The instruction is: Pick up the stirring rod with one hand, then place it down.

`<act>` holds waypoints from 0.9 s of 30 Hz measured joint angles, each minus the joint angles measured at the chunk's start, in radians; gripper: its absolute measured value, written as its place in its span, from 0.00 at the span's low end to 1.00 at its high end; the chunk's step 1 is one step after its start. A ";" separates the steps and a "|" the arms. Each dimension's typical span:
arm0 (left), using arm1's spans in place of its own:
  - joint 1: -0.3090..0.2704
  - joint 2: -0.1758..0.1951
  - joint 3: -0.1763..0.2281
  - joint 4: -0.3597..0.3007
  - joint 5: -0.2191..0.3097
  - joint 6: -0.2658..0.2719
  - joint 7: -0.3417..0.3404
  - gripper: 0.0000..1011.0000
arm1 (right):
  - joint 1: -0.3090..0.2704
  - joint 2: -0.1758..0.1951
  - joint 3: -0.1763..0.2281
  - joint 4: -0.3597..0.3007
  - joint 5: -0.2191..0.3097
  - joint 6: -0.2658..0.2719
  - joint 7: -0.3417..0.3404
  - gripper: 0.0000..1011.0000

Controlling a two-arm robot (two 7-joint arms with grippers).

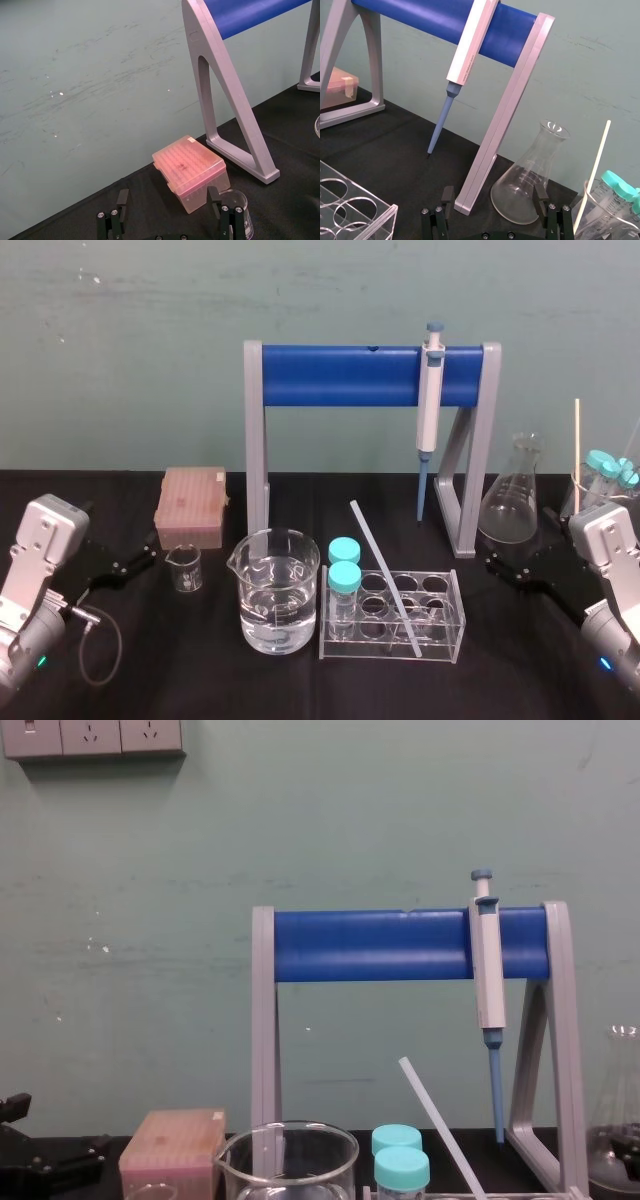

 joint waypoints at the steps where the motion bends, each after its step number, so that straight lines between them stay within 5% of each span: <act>1: 0.000 0.000 0.000 0.000 0.000 0.000 0.000 0.99 | 0.000 0.000 0.000 0.000 0.000 0.000 0.000 0.99; 27: 0.000 0.000 0.000 0.000 0.000 0.000 0.000 0.99 | 0.000 0.000 0.000 0.000 0.000 0.000 0.000 0.99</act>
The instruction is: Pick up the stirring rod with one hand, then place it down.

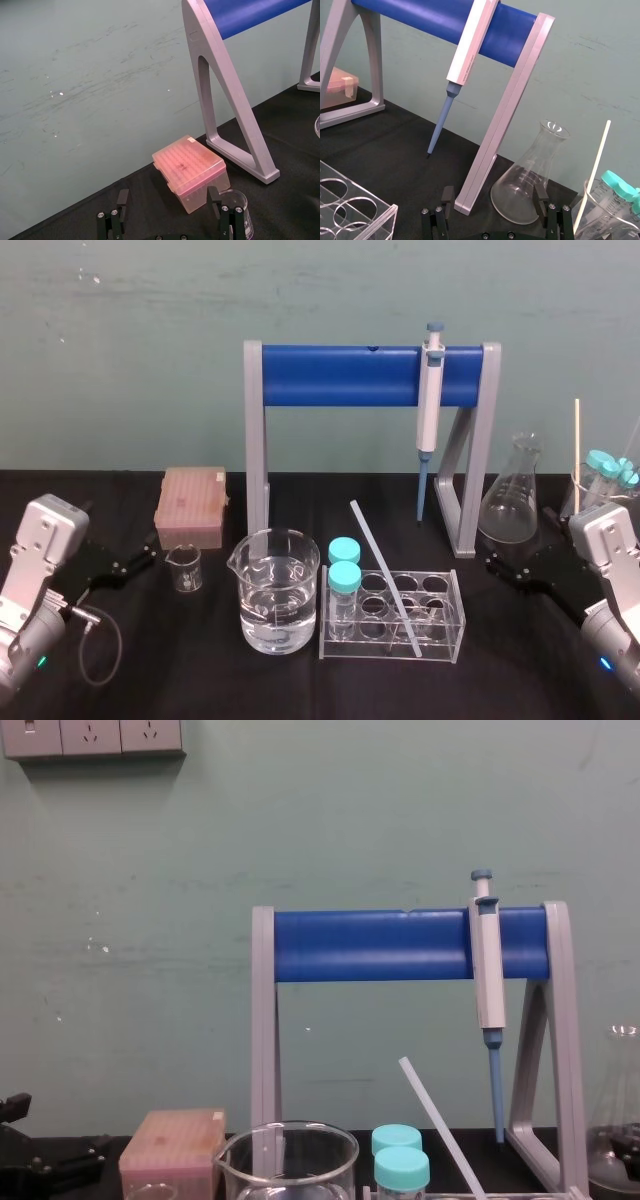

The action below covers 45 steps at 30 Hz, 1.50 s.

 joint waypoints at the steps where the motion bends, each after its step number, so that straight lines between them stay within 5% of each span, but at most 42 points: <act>1: 0.000 0.000 0.000 0.000 0.000 0.000 0.000 0.99 | 0.000 0.000 0.000 0.000 0.000 0.000 0.000 0.99; 25: 0.000 0.000 0.000 0.000 0.000 0.000 0.000 0.99 | 0.000 -0.001 0.002 0.000 0.002 -0.001 0.004 0.99; 28: 0.000 0.000 0.000 0.000 0.000 0.000 0.000 0.99 | 0.001 -0.001 0.017 -0.006 0.035 -0.008 0.056 0.99; 38: 0.000 0.000 0.000 0.000 0.000 0.000 0.000 0.99 | 0.000 -0.010 0.081 -0.094 0.276 0.047 0.305 0.99; 45: 0.000 0.000 0.000 0.000 0.000 0.000 0.000 0.99 | 0.053 -0.047 0.075 -0.110 0.423 0.212 0.468 0.99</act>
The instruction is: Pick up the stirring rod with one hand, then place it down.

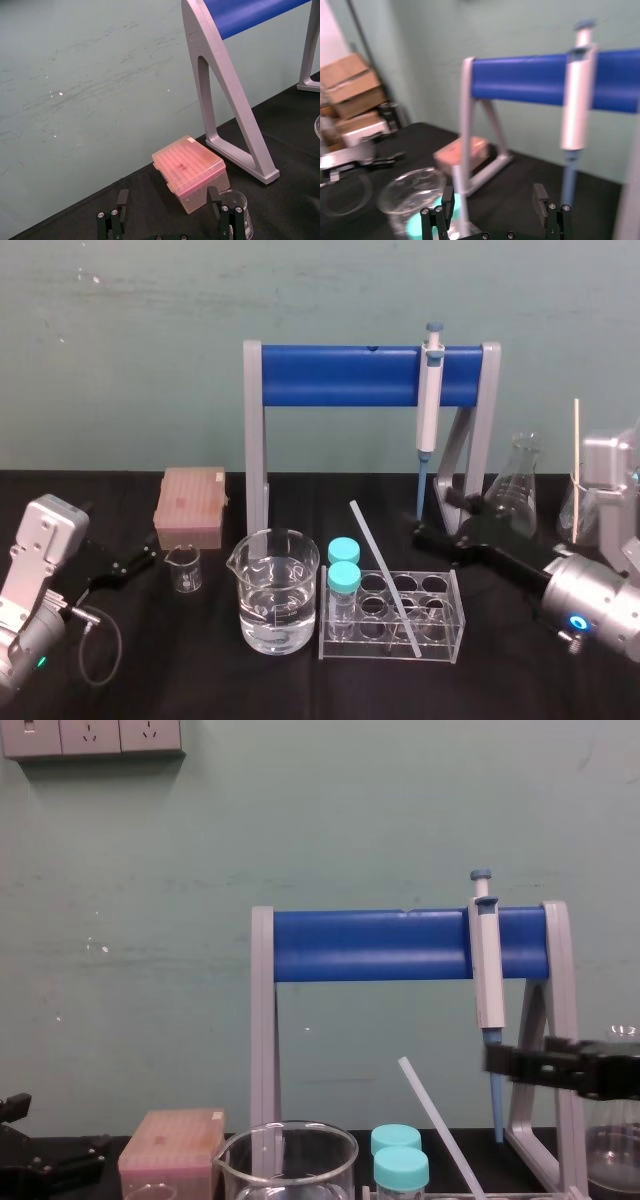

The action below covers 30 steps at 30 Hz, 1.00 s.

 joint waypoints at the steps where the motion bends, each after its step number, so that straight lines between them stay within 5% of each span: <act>1: 0.000 0.000 0.000 0.000 0.000 0.000 0.000 0.99 | 0.004 -0.002 -0.004 0.000 0.006 0.014 0.010 0.99; 5: 0.000 0.000 0.000 0.000 0.000 0.000 0.000 0.99 | 0.041 -0.004 -0.044 0.000 0.023 0.090 0.056 0.99; 12: 0.000 0.000 0.000 0.000 0.000 0.000 0.000 0.99 | 0.112 -0.024 -0.107 0.046 0.000 0.137 0.068 0.99; 30: 0.000 0.000 0.000 0.000 0.000 0.000 0.000 0.99 | 0.241 -0.105 -0.185 0.199 -0.083 0.138 0.079 0.99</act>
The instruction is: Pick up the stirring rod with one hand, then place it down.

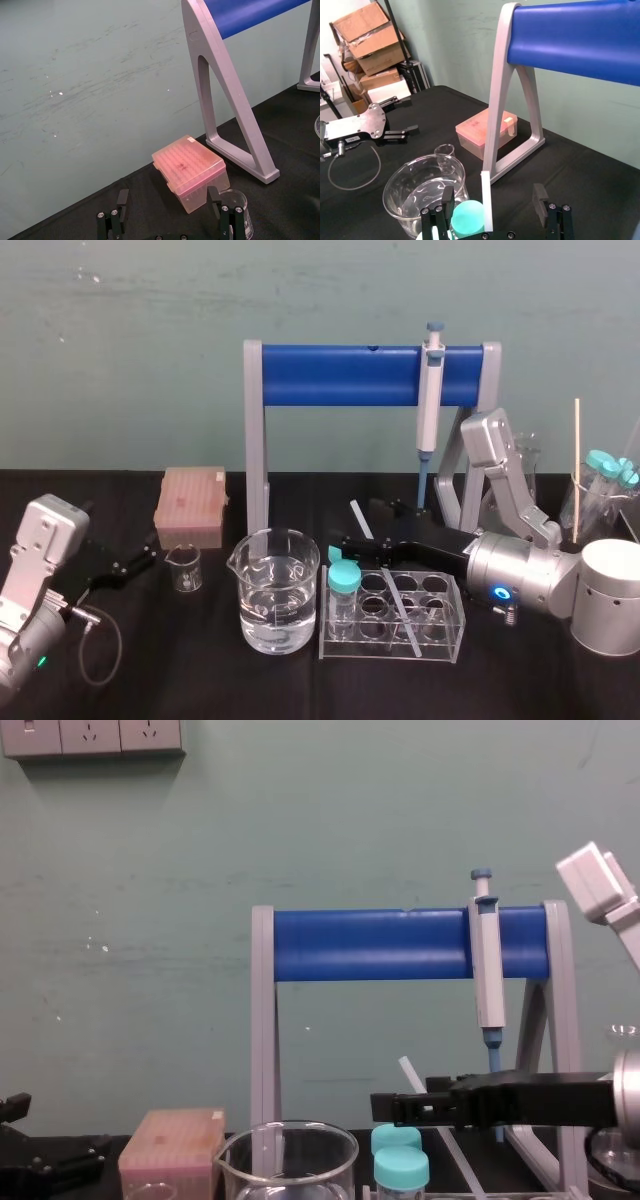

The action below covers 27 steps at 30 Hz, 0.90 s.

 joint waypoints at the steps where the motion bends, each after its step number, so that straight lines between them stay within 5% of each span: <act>1: 0.000 0.000 0.000 0.000 0.000 0.000 0.000 0.99 | 0.005 -0.004 -0.004 0.007 -0.009 -0.007 0.003 0.99; 10: 0.000 0.000 0.000 0.000 0.000 0.000 0.000 0.99 | 0.013 -0.007 -0.018 0.018 -0.051 -0.046 0.031 0.99; 27: 0.000 0.000 0.000 0.000 0.000 0.000 0.000 0.99 | 0.014 -0.009 -0.017 0.019 -0.045 -0.040 0.029 0.94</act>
